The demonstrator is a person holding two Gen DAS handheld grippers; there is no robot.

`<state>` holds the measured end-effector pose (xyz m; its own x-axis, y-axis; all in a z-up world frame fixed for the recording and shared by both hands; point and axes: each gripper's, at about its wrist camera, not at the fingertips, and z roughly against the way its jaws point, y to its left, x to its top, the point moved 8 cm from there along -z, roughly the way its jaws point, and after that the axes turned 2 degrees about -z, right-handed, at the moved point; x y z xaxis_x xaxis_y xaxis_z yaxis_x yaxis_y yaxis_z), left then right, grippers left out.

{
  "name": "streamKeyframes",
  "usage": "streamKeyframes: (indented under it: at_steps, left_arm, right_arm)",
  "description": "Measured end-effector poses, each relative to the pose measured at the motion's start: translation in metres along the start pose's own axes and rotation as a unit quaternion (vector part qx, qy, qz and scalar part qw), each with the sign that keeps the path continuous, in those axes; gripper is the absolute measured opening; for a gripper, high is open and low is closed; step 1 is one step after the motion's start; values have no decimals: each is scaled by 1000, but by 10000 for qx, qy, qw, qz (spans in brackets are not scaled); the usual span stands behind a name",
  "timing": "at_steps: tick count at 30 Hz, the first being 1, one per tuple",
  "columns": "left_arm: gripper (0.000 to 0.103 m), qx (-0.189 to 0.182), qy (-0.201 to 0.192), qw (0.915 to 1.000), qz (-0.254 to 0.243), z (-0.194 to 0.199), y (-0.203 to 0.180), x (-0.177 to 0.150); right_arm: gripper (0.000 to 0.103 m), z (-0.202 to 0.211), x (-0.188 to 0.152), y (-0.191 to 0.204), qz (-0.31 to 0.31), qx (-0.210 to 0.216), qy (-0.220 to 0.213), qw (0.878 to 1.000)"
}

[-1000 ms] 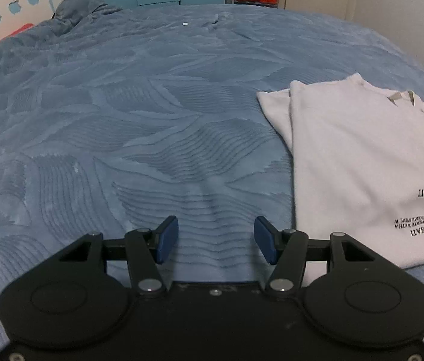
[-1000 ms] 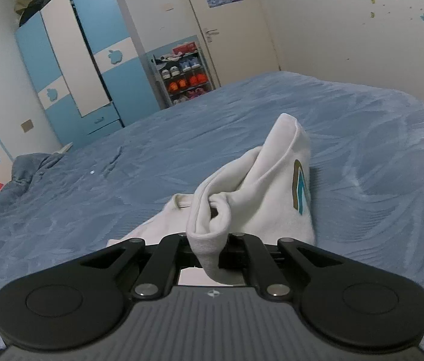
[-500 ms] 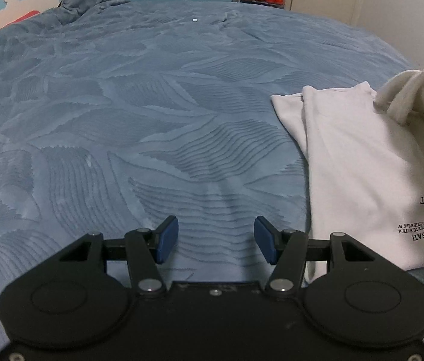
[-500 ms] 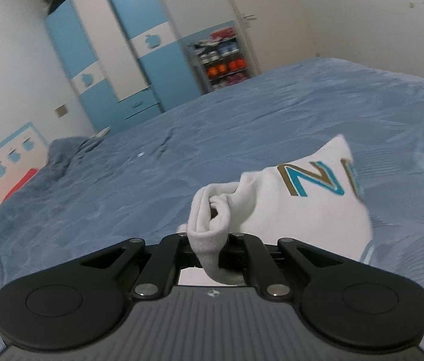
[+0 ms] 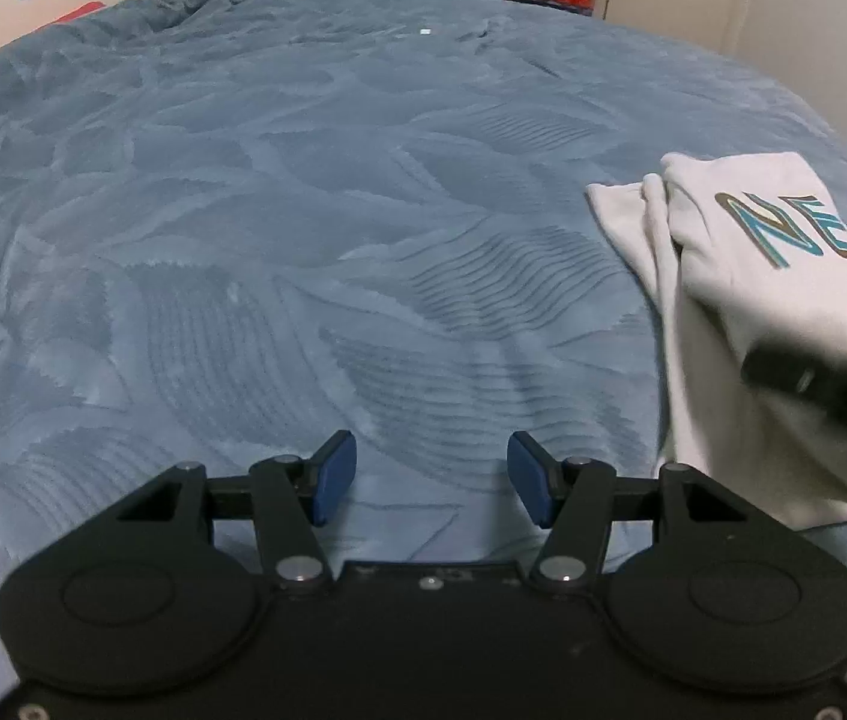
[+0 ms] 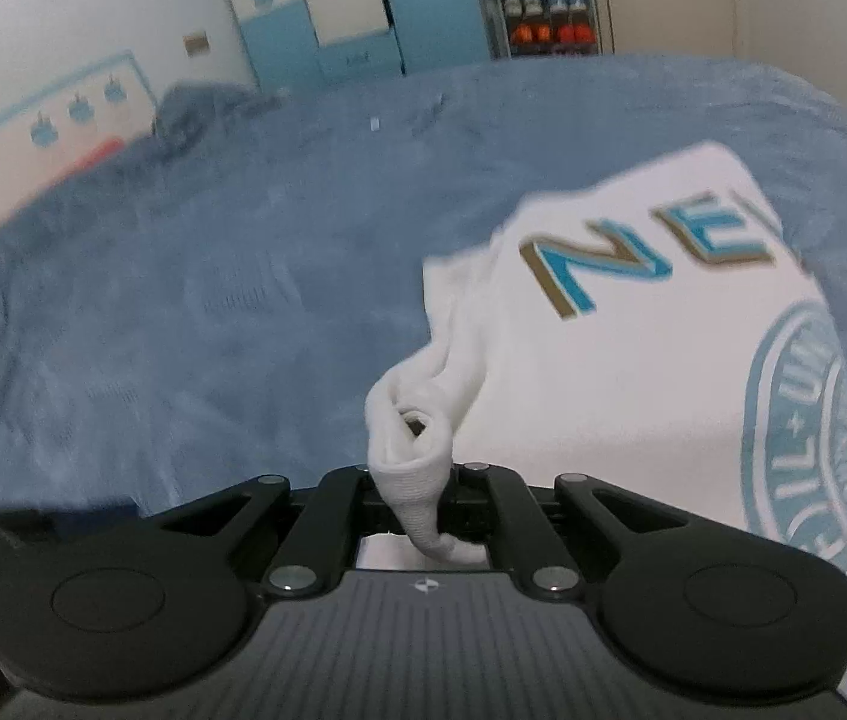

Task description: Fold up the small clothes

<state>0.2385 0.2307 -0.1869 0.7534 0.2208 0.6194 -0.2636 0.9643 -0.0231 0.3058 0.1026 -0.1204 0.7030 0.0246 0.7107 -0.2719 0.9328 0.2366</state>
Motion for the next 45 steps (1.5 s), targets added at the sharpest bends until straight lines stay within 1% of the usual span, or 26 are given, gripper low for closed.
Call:
streamKeyframes:
  at_steps: [2, 5, 9, 10, 12, 16, 19, 23, 24, 26, 27, 28, 30, 32, 35, 37, 41, 42, 45]
  left_arm:
    - [58, 19, 30, 10000, 31, -3, 3, -1]
    - [58, 35, 84, 9999, 61, -6, 5, -4]
    - [58, 39, 137, 9999, 46, -10, 5, -6]
    - [58, 37, 145, 9999, 45, -10, 4, -6]
    - [58, 28, 167, 9998, 51, -10, 3, -8]
    - [58, 19, 180, 9998, 37, -9, 2, -8]
    - [58, 19, 179, 9998, 29, -7, 3, -9]
    - [58, 64, 205, 9998, 17, -5, 2, -10]
    - [58, 83, 215, 9997, 18, -4, 2, -10]
    - [58, 89, 215, 9997, -5, -1, 3, -9]
    - [58, 99, 189, 9998, -39, 1, 2, -8]
    - [58, 110, 167, 9998, -71, 2, 3, -7]
    - [58, 164, 160, 9997, -73, 6, 4, -4]
    - [58, 130, 106, 9999, -29, 12, 3, 1]
    - [58, 58, -10, 10000, -38, 21, -6, 13]
    - [58, 20, -125, 9999, -110, 28, -16, 21]
    - [58, -172, -371, 9990, -204, 42, -45, 38]
    - [58, -246, -415, 9985, -239, 44, -53, 42]
    - [58, -408, -534, 9966, -476, 45, -85, 50]
  right_arm:
    - [4, -7, -15, 0, 139, -138, 103, 9998]
    - [4, -8, -31, -2, 347, -269, 142, 9989]
    - [6, -14, -41, 1, 641, -453, 155, 9968]
    - [8, -15, -42, 3, 735, -508, 147, 9959]
    - [13, -15, -47, 9, 982, -589, 81, 9934]
    - [14, -11, -58, 18, 1526, -901, -175, 9840]
    - [14, -11, -61, 18, 1668, -977, -310, 9806]
    - [14, -10, -59, 19, 1694, -1014, -379, 9796]
    - [16, -9, -57, 20, 1673, -986, -424, 9801]
    - [24, 2, -49, 16, 1338, -661, -490, 9876]
    - [37, 6, -45, 15, 1197, -457, -415, 9909]
    - [44, 9, -41, 14, 1117, -297, -305, 9928]
    - [46, 20, -32, 12, 1010, -65, -208, 9946]
    - [49, 34, -21, 10, 996, 52, -265, 9947]
    - [51, 64, 2, 7, 1024, 183, -567, 9930]
    - [51, 87, 19, 2, 971, 238, -841, 9914]
    - [52, 112, 52, -17, 845, 199, -1128, 9898]
    - [54, 117, 59, -24, 832, 131, -1204, 9892]
    - [55, 118, 66, -48, 762, -56, -1230, 9895]
